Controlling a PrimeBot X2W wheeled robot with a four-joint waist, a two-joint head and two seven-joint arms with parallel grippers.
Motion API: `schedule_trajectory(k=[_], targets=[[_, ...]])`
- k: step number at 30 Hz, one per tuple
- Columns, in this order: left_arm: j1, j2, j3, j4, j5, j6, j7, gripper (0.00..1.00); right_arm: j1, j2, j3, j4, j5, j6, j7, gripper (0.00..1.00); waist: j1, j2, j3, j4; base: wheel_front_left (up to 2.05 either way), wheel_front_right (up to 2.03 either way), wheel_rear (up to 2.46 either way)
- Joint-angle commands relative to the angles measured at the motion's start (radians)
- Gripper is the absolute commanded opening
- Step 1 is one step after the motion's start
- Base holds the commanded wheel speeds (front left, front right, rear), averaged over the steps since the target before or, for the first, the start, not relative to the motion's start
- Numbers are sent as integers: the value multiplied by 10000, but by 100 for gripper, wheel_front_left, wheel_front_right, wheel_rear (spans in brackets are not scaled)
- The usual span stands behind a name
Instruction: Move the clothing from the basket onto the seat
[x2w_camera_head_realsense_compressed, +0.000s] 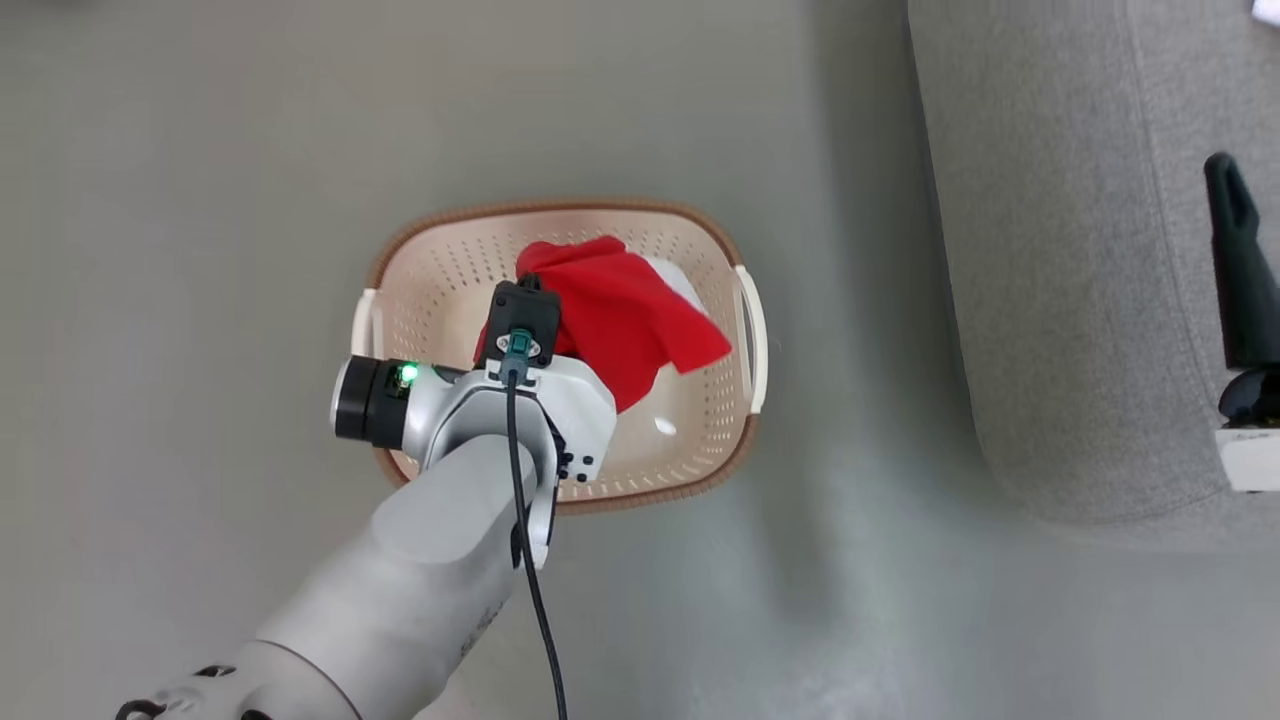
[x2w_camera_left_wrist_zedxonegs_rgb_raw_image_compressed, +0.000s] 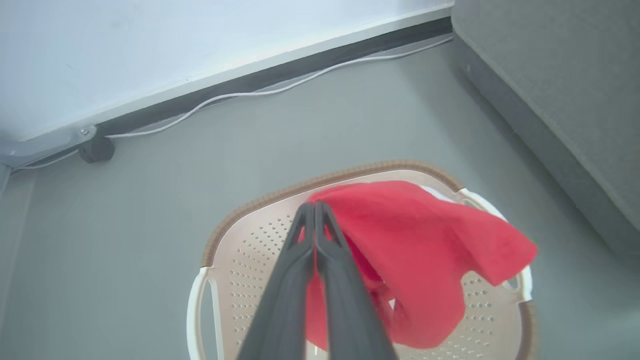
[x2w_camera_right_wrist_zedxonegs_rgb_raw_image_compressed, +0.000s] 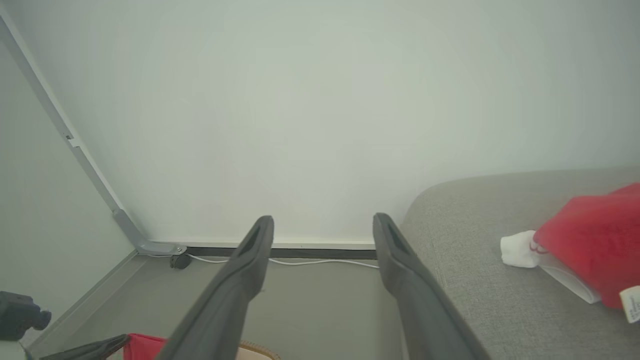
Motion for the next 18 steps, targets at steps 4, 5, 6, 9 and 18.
schedule_trajectory(k=[4,5,6,9,18], targets=[[361,39,1119,-829,835,31,-130,0,482,-141,235,84,-255,29,-49,100,0,0,-1013,403,0,0,0],[520,39,1396,-1006,1149,-20,-131,0,519,-107,274,148,-296,29,-49,100,0,0,-1157,438,0,0,0],[696,44,1668,-1173,1476,-97,-132,0,562,-70,308,212,-335,29,-49,100,0,0,-1300,474,0,0,0],[1270,172,2527,-1753,2354,-378,-133,0,697,54,404,376,-447,29,-49,100,0,0,-1718,564,0,0,0],[2993,667,4655,-3380,4284,-1719,-134,0,1105,529,602,925,-791,29,-49,100,0,0,-2885,812,0,0,0]])
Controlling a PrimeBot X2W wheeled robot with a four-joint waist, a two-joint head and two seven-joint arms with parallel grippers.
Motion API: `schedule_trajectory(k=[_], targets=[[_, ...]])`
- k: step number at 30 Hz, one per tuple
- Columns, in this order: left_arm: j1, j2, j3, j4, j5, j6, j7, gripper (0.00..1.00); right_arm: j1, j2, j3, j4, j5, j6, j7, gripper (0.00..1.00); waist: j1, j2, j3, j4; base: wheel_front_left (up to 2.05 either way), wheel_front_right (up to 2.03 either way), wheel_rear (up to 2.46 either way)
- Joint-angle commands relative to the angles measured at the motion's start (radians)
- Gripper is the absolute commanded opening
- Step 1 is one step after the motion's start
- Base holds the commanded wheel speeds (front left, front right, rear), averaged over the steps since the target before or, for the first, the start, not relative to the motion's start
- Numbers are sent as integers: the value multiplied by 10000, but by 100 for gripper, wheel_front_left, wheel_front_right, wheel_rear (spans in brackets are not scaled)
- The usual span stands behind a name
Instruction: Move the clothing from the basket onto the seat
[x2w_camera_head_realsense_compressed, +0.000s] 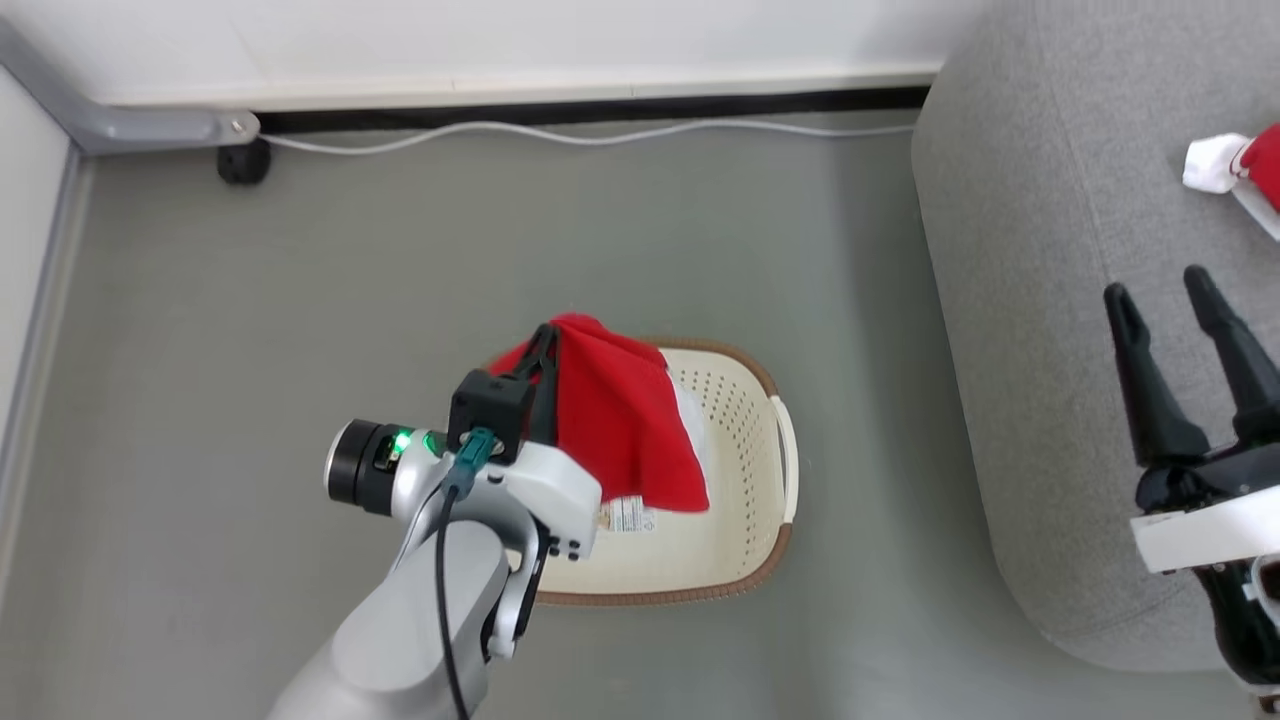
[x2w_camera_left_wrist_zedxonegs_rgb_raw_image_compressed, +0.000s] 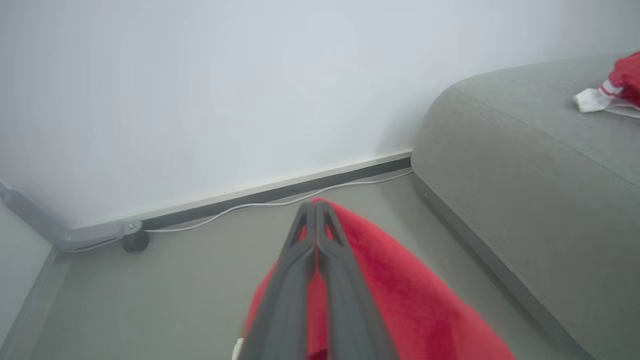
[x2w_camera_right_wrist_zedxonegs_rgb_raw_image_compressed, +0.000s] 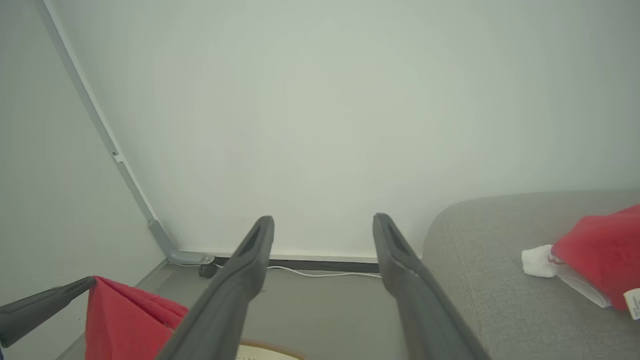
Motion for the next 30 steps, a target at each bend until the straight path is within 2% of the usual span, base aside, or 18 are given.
schedule_trajectory(k=[1,7,8,17,22,30], targets=[[288,261,643,-518,356,-435,-104,0,265,-84,173,-57,-191,29,-49,100,0,-1,-513,152,0,0,0],[1242,555,1614,-1155,975,-1650,-104,0,508,296,411,372,-442,29,-49,100,0,-1,-1268,198,0,0,0],[1242,555,1614,-1155,975,-1650,-104,0,508,296,411,372,-442,29,-49,100,0,-1,-1268,198,0,0,0],[2176,771,2609,-1792,1398,-3032,-104,0,930,908,721,977,-857,29,-49,100,0,-1,-2307,232,0,0,0],[2347,852,2954,-2017,1411,-3564,-104,0,1147,1311,813,1224,-1062,29,-49,100,0,-1,-2676,253,0,0,0],[1836,806,2814,-2760,1620,-3757,3,0,1244,1555,862,1366,-1326,29,-49,100,0,-1,-2808,380,0,0,0]])
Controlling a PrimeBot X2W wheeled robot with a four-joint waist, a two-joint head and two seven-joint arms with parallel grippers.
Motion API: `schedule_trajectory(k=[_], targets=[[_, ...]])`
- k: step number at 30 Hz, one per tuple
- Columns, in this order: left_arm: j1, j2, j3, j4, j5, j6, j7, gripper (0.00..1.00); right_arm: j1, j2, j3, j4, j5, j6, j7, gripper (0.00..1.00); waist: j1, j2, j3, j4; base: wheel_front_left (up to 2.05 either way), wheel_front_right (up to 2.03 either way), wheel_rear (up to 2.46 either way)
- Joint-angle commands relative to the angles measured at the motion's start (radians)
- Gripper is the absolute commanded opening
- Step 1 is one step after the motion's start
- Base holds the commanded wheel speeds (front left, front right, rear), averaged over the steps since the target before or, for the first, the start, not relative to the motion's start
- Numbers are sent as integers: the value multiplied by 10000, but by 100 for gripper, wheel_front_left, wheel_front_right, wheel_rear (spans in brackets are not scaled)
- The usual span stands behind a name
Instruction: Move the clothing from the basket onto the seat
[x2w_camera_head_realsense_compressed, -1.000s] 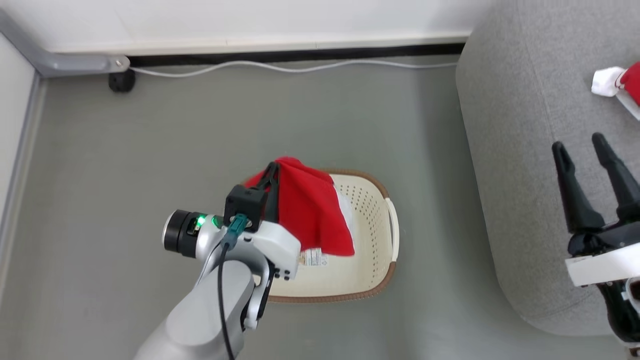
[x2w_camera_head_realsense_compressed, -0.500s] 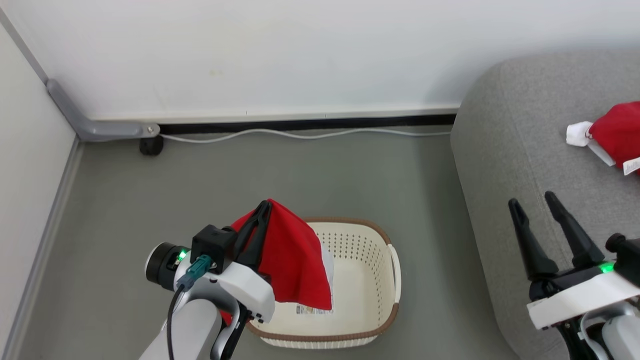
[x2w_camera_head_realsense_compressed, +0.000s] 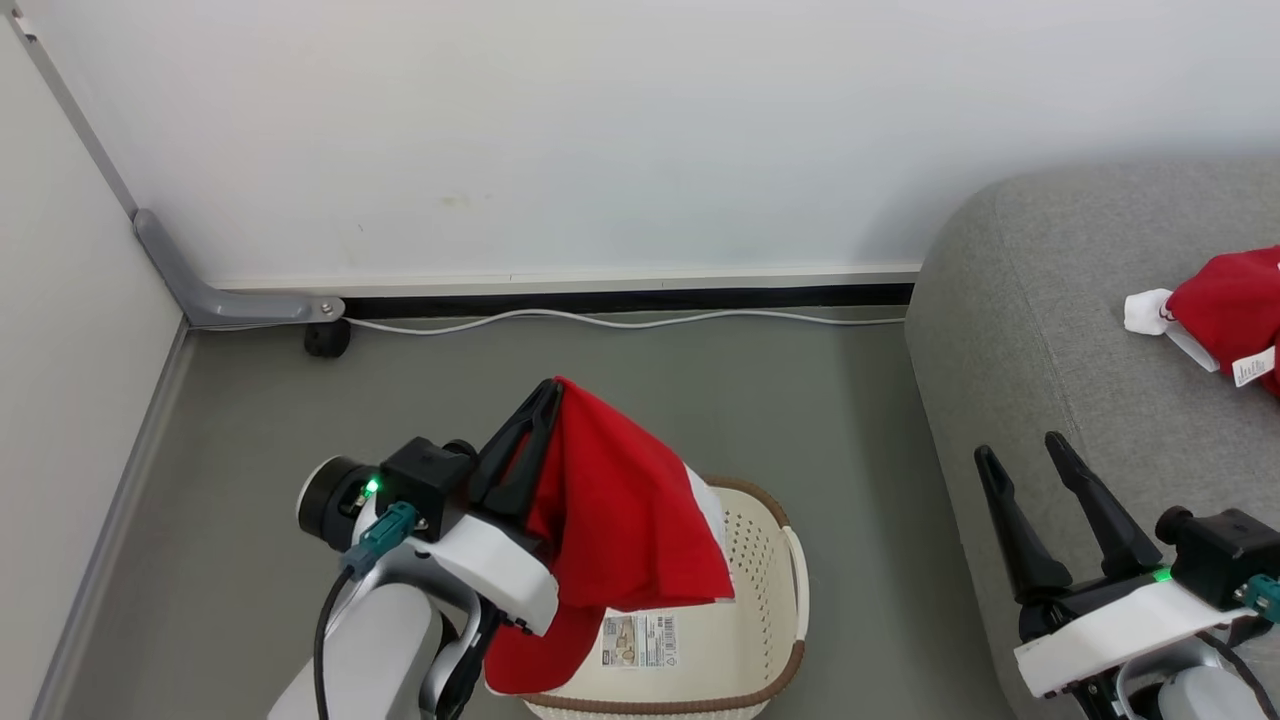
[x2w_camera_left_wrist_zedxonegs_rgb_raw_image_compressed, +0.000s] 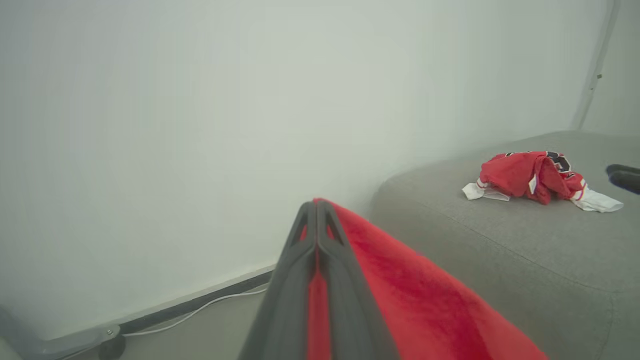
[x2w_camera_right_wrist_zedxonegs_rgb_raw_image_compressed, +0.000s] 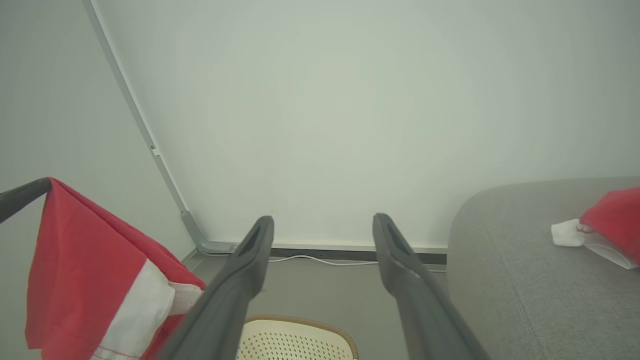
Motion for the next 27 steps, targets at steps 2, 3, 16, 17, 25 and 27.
schedule_trajectory(k=[2,3,16,17,25,27], targets=[[-805,177,254,-632,130,-100,120,0,-3,-62,111,-176,-143,29,-59,100,1,-1,-18,42,0,0,0],[-890,191,209,-785,150,-117,242,0,8,-37,108,-167,-157,29,-59,100,1,-1,-19,53,0,0,0],[-2270,175,-120,-2387,238,-208,1713,0,120,31,83,-166,-130,29,-59,100,1,-1,93,114,0,0,0],[-2342,152,-132,-2446,254,-183,1754,0,117,18,90,-163,-120,29,-59,100,1,-1,109,108,0,0,0],[-2640,51,-223,-2640,332,-39,1945,0,39,-84,127,-182,-73,29,-59,100,1,-1,215,56,0,0,0],[-2707,18,-258,-2665,348,-14,1972,0,-7,-103,127,-215,-59,29,-59,100,1,-1,249,62,0,0,0]])
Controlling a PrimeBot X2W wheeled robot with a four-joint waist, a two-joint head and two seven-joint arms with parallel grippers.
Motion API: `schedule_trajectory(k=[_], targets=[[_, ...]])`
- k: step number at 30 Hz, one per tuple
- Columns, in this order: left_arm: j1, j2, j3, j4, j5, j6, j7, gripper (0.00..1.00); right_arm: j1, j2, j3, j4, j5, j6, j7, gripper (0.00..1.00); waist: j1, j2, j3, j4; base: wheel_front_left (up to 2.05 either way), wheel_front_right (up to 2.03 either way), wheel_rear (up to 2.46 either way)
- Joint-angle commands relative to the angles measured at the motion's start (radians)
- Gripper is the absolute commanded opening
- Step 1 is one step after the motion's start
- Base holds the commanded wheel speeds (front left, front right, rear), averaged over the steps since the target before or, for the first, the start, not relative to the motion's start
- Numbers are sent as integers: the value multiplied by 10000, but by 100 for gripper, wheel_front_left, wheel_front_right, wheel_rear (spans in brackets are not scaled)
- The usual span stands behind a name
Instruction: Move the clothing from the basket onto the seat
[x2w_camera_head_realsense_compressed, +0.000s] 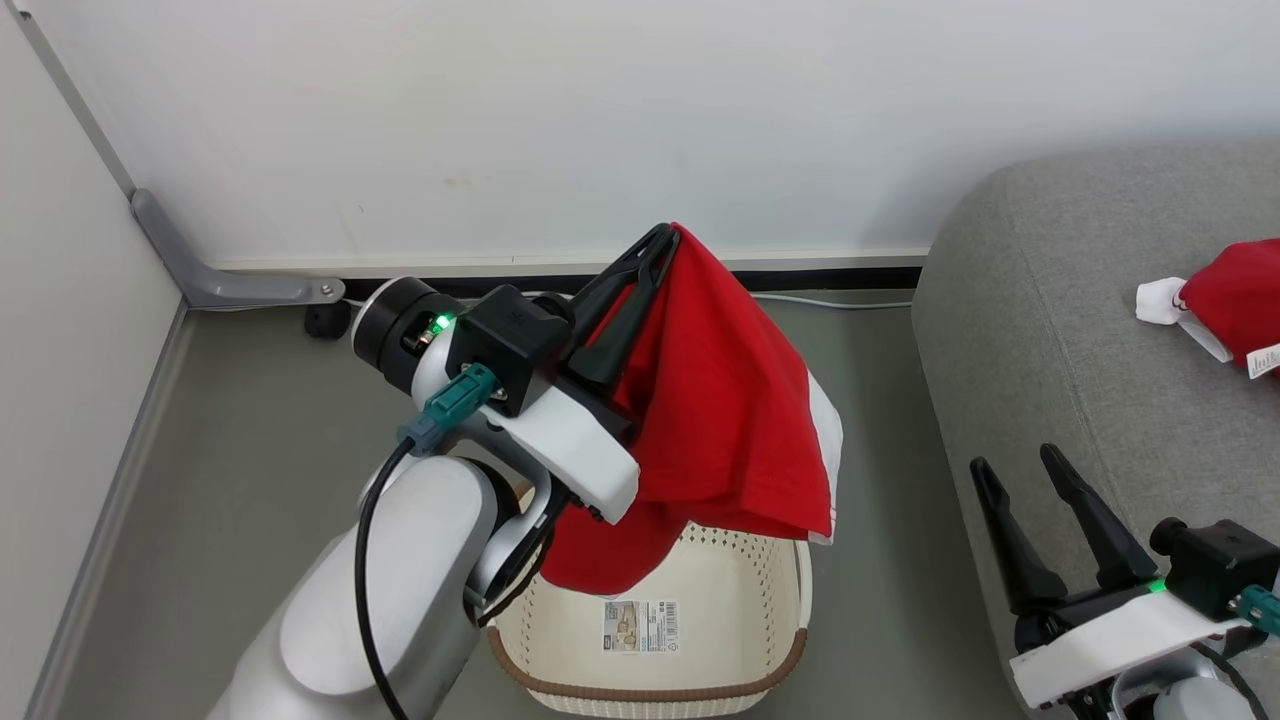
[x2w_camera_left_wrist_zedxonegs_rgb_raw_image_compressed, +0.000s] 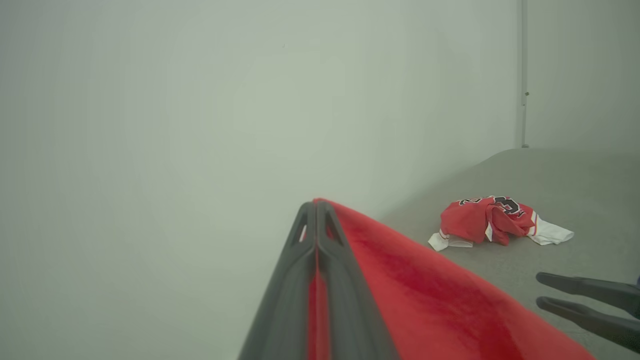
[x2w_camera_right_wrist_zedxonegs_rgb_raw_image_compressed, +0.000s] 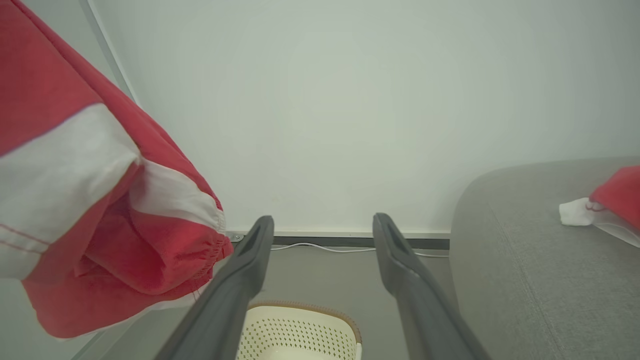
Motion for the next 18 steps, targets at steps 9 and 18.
schedule_trajectory(k=[9,18], targets=[[-817,98,306,-238,108,155,-42,0,-764,-240,523,-2208,438,29,-59,100,1,-1,177,-34,0,0,0],[-890,-86,103,-56,160,263,-166,0,-1834,-901,2044,-4393,797,29,-59,100,1,-1,357,-64,0,0,0]])
